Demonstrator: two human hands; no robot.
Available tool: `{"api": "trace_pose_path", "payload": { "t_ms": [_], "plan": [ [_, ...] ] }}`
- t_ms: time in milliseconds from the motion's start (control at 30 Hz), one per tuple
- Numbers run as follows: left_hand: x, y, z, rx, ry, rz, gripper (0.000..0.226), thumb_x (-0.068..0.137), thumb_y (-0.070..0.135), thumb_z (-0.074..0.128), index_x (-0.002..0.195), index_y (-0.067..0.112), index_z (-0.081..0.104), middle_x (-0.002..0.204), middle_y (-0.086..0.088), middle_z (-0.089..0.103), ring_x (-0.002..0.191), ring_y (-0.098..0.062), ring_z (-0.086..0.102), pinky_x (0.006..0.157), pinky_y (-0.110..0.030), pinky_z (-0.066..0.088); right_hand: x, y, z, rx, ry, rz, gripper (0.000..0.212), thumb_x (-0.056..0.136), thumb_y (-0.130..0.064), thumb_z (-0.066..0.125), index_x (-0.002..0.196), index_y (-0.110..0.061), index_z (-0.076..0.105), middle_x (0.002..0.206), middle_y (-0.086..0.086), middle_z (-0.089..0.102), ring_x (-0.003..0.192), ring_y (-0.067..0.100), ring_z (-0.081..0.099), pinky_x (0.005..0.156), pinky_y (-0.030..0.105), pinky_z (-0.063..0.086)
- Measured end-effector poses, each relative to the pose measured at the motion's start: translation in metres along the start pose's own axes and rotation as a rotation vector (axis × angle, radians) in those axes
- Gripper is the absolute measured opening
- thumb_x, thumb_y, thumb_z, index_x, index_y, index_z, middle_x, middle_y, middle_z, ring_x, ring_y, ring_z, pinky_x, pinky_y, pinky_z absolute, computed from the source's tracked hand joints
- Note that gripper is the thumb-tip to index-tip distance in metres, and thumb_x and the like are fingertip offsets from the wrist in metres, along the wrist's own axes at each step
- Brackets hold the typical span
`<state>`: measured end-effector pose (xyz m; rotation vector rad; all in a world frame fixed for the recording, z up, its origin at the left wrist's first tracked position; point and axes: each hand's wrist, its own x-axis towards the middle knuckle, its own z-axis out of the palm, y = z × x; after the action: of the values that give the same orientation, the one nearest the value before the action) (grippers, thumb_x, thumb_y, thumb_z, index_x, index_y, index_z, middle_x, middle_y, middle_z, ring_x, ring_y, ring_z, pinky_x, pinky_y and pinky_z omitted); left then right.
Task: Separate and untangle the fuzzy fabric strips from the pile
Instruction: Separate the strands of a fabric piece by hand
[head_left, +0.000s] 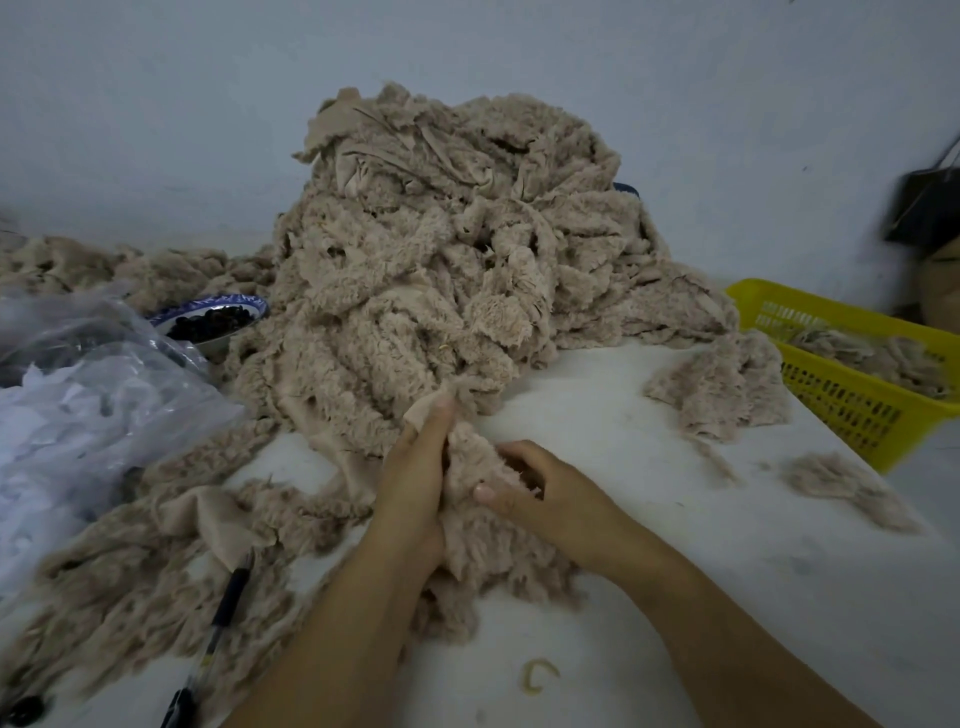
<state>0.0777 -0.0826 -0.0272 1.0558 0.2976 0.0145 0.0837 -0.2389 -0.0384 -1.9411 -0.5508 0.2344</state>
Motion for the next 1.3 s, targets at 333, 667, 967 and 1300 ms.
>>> {"api": "trace_pose_path", "payload": {
  "t_ms": [333, 667, 967, 1300],
  "plan": [
    [0.002, -0.001, 0.0, -0.046, 0.082, 0.109, 0.019, 0.092, 0.03, 0.068, 0.085, 0.014, 0.062, 0.055, 0.002, 0.058, 0.042, -0.008, 0.051, 0.038, -0.019, 0.038, 0.002, -0.001, -0.014, 0.447, 0.269, 0.164, 0.044, 0.089, -0.065, 0.045, 0.085, -0.037, 0.079, 0.084, -0.017, 0.075, 0.081, -0.005, 0.069, 0.067, 0.014, 0.053],
    [-0.008, 0.004, 0.006, -0.13, -0.026, 0.067, 0.053, 0.083, 0.04, 0.071, 0.115, -0.002, 0.069, 0.114, -0.021, 0.071, 0.108, -0.035, 0.068, 0.101, -0.047, 0.051, 0.005, -0.003, 0.006, -0.261, 0.183, -0.141, 0.065, 0.073, -0.078, 0.057, 0.12, -0.034, 0.048, 0.121, -0.024, 0.036, 0.114, -0.009, 0.039, 0.092, 0.007, 0.037],
    [-0.002, 0.005, -0.001, -0.142, -0.021, 0.107, 0.024, 0.076, 0.035, 0.071, 0.084, 0.013, 0.077, 0.076, -0.002, 0.071, 0.06, -0.008, 0.064, 0.044, -0.018, 0.049, 0.005, 0.001, -0.015, 0.375, 0.435, 0.147, 0.031, 0.099, -0.025, 0.044, 0.085, 0.001, 0.054, 0.074, 0.017, 0.049, 0.072, 0.021, 0.05, 0.068, 0.034, 0.039],
    [-0.006, 0.003, -0.001, -0.15, -0.247, -0.063, 0.031, 0.081, 0.04, 0.063, 0.09, 0.015, 0.078, 0.088, -0.005, 0.076, 0.077, -0.014, 0.074, 0.048, -0.021, 0.055, 0.002, -0.002, -0.024, 0.734, 0.425, 0.089, 0.045, 0.087, -0.052, 0.053, 0.102, -0.016, 0.075, 0.093, 0.012, 0.076, 0.084, 0.022, 0.074, 0.063, 0.022, 0.056]
  ]
}}
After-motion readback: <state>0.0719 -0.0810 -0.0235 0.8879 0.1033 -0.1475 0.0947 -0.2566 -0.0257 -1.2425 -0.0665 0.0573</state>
